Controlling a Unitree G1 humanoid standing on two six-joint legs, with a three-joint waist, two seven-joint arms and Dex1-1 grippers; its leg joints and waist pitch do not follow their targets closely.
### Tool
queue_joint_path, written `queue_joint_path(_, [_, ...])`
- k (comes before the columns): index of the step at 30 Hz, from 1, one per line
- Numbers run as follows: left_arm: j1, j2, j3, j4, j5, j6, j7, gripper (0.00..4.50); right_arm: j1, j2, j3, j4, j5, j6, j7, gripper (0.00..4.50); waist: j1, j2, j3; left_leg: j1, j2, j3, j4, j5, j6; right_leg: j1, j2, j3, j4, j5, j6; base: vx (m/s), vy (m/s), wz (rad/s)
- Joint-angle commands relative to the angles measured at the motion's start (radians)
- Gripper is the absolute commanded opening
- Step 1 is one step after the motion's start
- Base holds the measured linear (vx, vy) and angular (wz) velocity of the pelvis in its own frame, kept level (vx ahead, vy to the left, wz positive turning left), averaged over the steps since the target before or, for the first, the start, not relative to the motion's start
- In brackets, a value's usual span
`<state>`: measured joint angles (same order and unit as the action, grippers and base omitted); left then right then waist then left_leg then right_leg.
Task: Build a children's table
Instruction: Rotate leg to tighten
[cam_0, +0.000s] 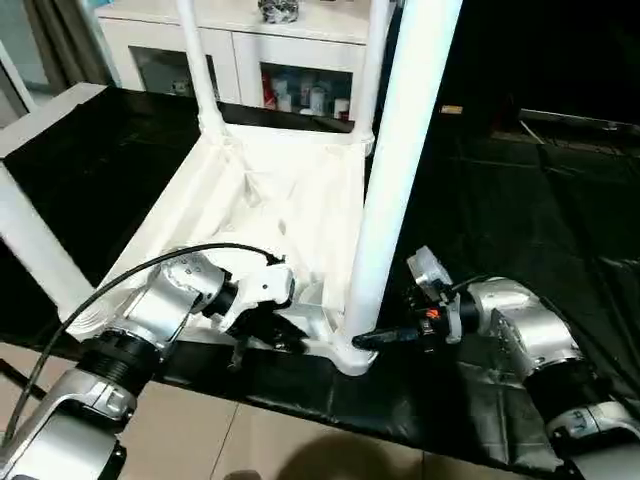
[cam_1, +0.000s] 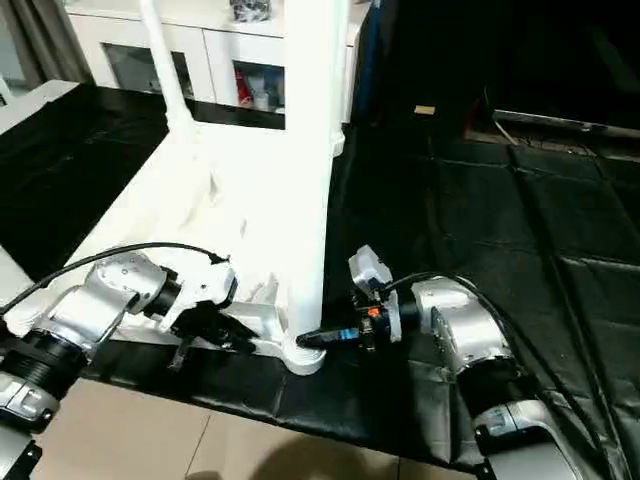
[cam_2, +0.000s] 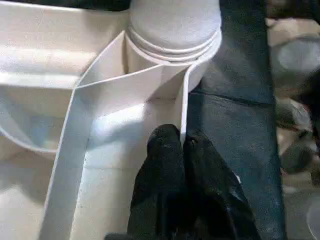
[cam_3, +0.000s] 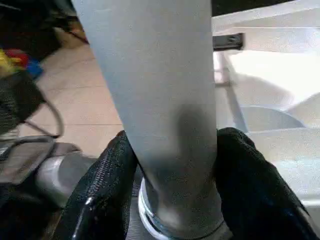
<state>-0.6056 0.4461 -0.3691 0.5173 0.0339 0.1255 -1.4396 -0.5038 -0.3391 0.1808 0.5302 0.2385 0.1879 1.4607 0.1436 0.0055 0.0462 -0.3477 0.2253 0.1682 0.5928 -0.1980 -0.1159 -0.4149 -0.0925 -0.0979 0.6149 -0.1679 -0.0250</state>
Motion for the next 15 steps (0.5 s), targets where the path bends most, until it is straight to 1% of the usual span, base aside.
queue_joint_path(1, [-0.048,-0.059,0.020,0.005,-0.027,0.034,0.071,0.00,0.003,0.051,0.013,0.009,-0.038,0.034,-0.137,2.02,-0.006,-0.006,-0.062,-0.003,0.002,0.010,-0.070,-0.167,0.036,0.061,-0.049,0.046,-0.079,-0.322,-0.164,0.000,0.000,0.00])
queue_joint_path(2, [-0.055,-0.077,0.030,0.011,-0.032,0.059,0.097,0.00,-0.004,0.078,0.003,0.023,-0.057,0.045,-0.223,2.00,-0.009,-0.006,-0.061,-0.001,0.000,0.009,-0.071,-0.181,0.026,0.060,-0.049,0.045,-0.084,-0.366,-0.147,0.000,0.000,0.00])
queue_joint_path(3, [-0.055,-0.077,0.030,0.011,-0.032,0.059,0.097,0.00,-0.004,0.078,0.003,0.023,-0.057,0.045,-0.223,2.00,-0.011,-0.007,-0.061,-0.004,-0.001,0.007,-0.073,-0.179,0.022,0.062,-0.050,0.044,-0.085,-0.381,-0.137,0.000,0.000,0.00])
queue_joint_path(4, [-0.066,-0.106,0.039,0.020,-0.031,0.094,0.142,0.00,-0.017,0.121,-0.013,0.043,-0.082,0.051,-0.346,1.99,-0.018,-0.004,-0.060,-0.005,-0.002,0.005,-0.075,-0.188,0.014,0.064,-0.051,0.042,-0.089,-0.414,-0.121,0.000,0.000,0.00])
queue_joint_path(5, [-0.066,-0.107,0.039,0.020,-0.031,0.095,0.143,0.00,-0.017,0.122,-0.013,0.043,-0.083,0.051,-0.349,1.99,-0.024,-0.005,-0.058,-0.006,-0.004,0.006,-0.075,-0.194,0.011,0.062,-0.050,0.042,-0.092,-0.427,-0.114,0.000,0.000,0.00])
queue_joint_path(6, [-0.069,-0.123,0.042,0.021,-0.027,0.118,0.168,0.00,-0.024,0.147,-0.022,0.051,-0.091,0.058,-0.410,1.98,-0.035,-0.008,-0.058,-0.008,-0.007,0.002,-0.076,-0.207,0.006,0.066,-0.051,0.038,-0.096,-0.465,-0.098,0.000,0.000,0.00])
queue_joint_path(7, [-0.073,-0.144,0.045,0.024,-0.019,0.142,0.205,0.00,-0.035,0.175,-0.030,0.063,-0.103,0.063,-0.483,1.98,-0.044,-0.009,-0.057,-0.010,-0.007,0.001,-0.077,-0.202,0.003,0.066,-0.051,0.037,-0.098,-0.478,-0.086,0.000,0.000,0.00])
queue_joint_path(8, [-0.075,-0.163,0.045,0.026,-0.011,0.166,0.235,0.00,-0.045,0.203,-0.039,0.075,-0.113,0.072,-0.555,1.96,-0.055,-0.009,-0.054,-0.010,-0.010,-0.001,-0.077,-0.213,0.002,0.064,-0.049,0.034,-0.103,-0.504,-0.075,0.000,0.000,0.00])
queue_joint_path(9, [-0.076,-0.182,0.046,0.029,-0.005,0.185,0.266,0.00,-0.058,0.231,-0.050,0.091,-0.122,0.079,-0.626,1.95,-0.059,-0.009,-0.055,-0.012,-0.011,-0.002,-0.077,-0.213,0.001,0.067,-0.049,0.033,-0.102,-0.510,-0.071,0.000,0.000,0.00])
queue_joint_path(10, [-0.080,-0.201,0.050,0.037,0.001,0.201,0.301,0.00,-0.070,0.253,-0.061,0.106,-0.129,0.085,-0.689,1.95,-0.069,-0.009,-0.054,-0.016,-0.013,-0.004,-0.079,-0.209,-0.004,0.069,-0.050,0.031,-0.104,-0.519,-0.064,0.000,0.000,0.00])
queue_joint_path(11, [-0.084,-0.212,0.053,0.043,0.003,0.210,0.323,0.00,-0.077,0.266,-0.068,0.114,-0.134,0.088,-0.724,1.95,-0.075,-0.008,-0.056,-0.010,-0.016,-0.005,-0.077,-0.221,-0.001,0.066,-0.049,0.029,-0.109,-0.527,-0.059,0.000,0.000,0.00])
queue_joint_path(12, [-0.091,-0.233,0.062,0.056,0.006,0.221,0.367,0.00,-0.089,0.283,-0.075,0.128,-0.146,0.100,-0.781,1.95,-0.079,-0.009,-0.057,-0.008,-0.017,-0.005,-0.075,-0.221,0.009,0.064,-0.048,0.031,-0.110,-0.511,-0.064,0.000,0.000,0.00])
queue_joint_path(13, [-0.097,-0.248,0.072,0.066,0.005,0.228,0.397,0.00,-0.097,0.292,-0.074,0.137,-0.160,0.103,-0.814,1.95,-0.080,-0.008,-0.056,-0.007,-0.016,-0.003,-0.075,-0.218,0.013,0.062,-0.046,0.033,-0.109,-0.498,-0.071,0.000,0.000,0.00])
queue_joint_path(14, [-0.109,-0.276,0.092,0.084,0.004,0.241,0.454,0.00,-0.112,0.308,-0.071,0.154,-0.188,0.108,-0.877,1.95,-0.084,-0.001,-0.057,-0.003,-0.016,-0.002,-0.074,-0.218,0.015,0.059,-0.043,0.034,-0.106,-0.471,-0.089,0.000,0.000,0.00])
queue_joint_path(15, [-0.111,-0.280,0.095,0.087,0.003,0.242,0.462,0.00,-0.114,0.310,-0.071,0.156,-0.190,0.111,-0.886,1.95,-0.087,-0.003,-0.057,-0.004,-0.017,-0.001,-0.074,-0.215,0.015,0.059,-0.041,0.034,-0.105,-0.456,-0.097,0.000,0.000,0.00])
